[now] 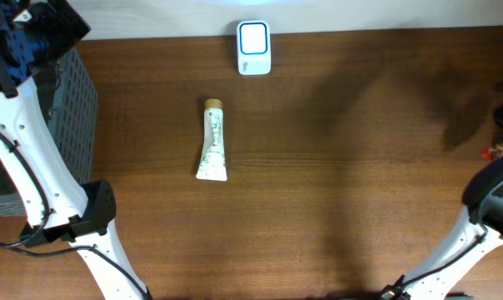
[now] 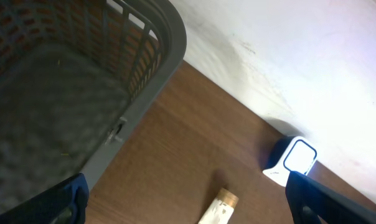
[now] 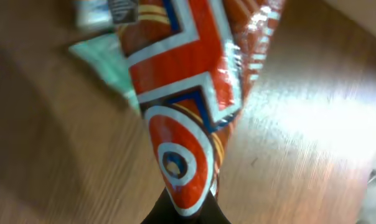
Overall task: Scan the item barcode
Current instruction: 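Carry the snack bar right and drop it at the table edge, then reach the right gripper to the white-gold tube and grasp it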
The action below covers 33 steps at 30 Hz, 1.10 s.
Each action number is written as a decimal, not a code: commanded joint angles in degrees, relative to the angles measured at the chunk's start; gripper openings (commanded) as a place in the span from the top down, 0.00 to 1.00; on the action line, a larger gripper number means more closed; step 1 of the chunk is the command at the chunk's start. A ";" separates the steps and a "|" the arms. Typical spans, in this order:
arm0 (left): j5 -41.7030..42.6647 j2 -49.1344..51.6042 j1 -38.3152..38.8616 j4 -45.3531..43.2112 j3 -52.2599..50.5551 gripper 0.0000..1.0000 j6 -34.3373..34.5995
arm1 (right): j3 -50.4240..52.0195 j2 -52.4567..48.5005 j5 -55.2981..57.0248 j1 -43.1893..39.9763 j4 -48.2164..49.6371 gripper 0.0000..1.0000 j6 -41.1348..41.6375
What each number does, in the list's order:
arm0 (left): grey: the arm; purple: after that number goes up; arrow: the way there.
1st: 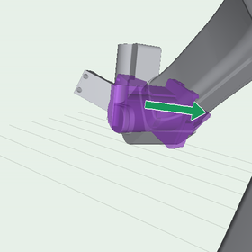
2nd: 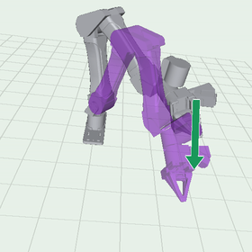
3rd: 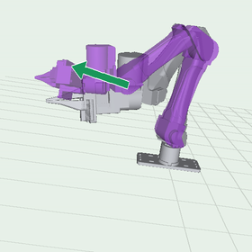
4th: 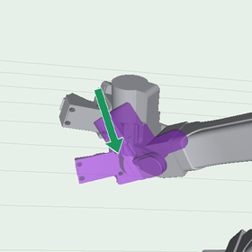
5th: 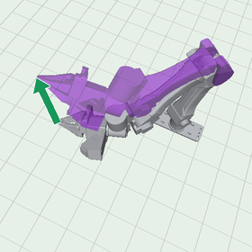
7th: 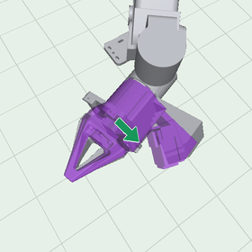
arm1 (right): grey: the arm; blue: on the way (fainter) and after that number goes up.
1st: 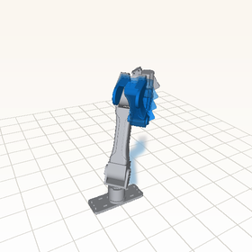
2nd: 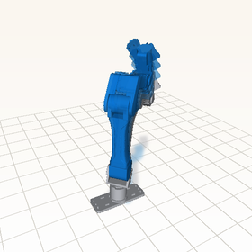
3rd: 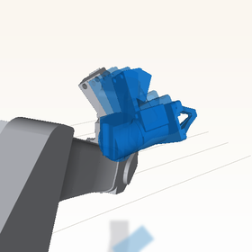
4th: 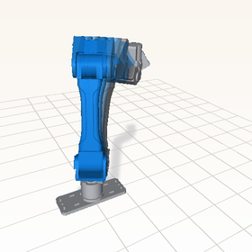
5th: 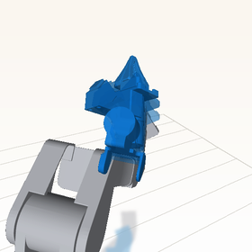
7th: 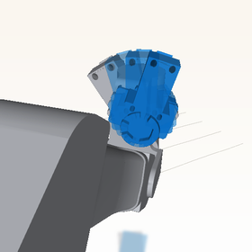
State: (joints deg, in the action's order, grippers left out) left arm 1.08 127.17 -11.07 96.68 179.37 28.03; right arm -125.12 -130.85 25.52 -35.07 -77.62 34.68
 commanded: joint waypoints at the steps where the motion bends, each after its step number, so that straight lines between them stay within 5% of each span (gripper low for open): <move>1: 0.20 -1.09 -0.46 0.02 0.26 0.01 -0.92 | 2.12 1.03 -5.27 -5.86 1.36 0.96 3.98; 9: 0.20 -1.09 -0.46 0.02 0.26 0.01 -0.92 | 6.51 -1.01 -6.12 -10.78 9.20 0.93 7.58; 11: 0.20 -1.11 -0.46 0.02 0.26 0.01 -0.92 | 6.86 -1.01 -7.91 -10.58 11.87 0.77 7.58; 12: 0.20 -1.11 -0.46 0.02 0.24 0.01 -0.92 | 6.84 -1.01 -9.03 -10.54 12.74 0.77 7.61; 15: 0.20 -1.09 -0.46 0.02 0.26 0.01 -0.92 | 6.84 -1.01 -13.66 -10.54 13.97 0.31 6.62; 16: 0.20 -1.09 -0.46 0.02 0.26 0.01 -0.92 | 6.84 -1.01 -16.94 -10.36 14.45 0.32 3.23; 18: 0.20 -1.09 -0.46 0.00 0.26 0.01 -0.92 | 6.84 -1.01 -28.06 -9.22 15.08 0.60 -6.58; 20: 0.20 -1.09 -0.46 0.02 0.24 0.01 -0.92 | 6.82 -0.98 -37.24 -7.06 14.32 0.61 -10.32; 23: 0.20 -1.11 -0.46 0.02 0.24 0.01 -0.92 | 6.82 -0.11 -47.65 -0.59 11.91 0.67 -15.67; 26: 0.20 -1.11 -0.46 0.02 0.24 0.01 -0.92 | 6.82 1.97 -48.06 8.74 8.85 0.62 -16.50; 29: 0.20 -1.09 -0.46 0.02 0.24 0.01 -0.92 | 6.84 2.32 -48.02 19.17 6.58 0.42 -16.50; 31: 0.20 -1.09 -0.46 0.02 0.26 0.01 -0.92 | 6.84 2.05 -47.84 29.14 8.04 0.20 -16.46; 33: 0.20 -1.09 -0.46 0.02 0.26 0.01 -0.92 | 6.84 1.99 -47.28 36.30 11.17 0.14 -16.48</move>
State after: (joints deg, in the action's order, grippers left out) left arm 1.08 127.17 -11.07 96.68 179.37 28.03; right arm -118.67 -131.28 -21.58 -6.72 -68.45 18.79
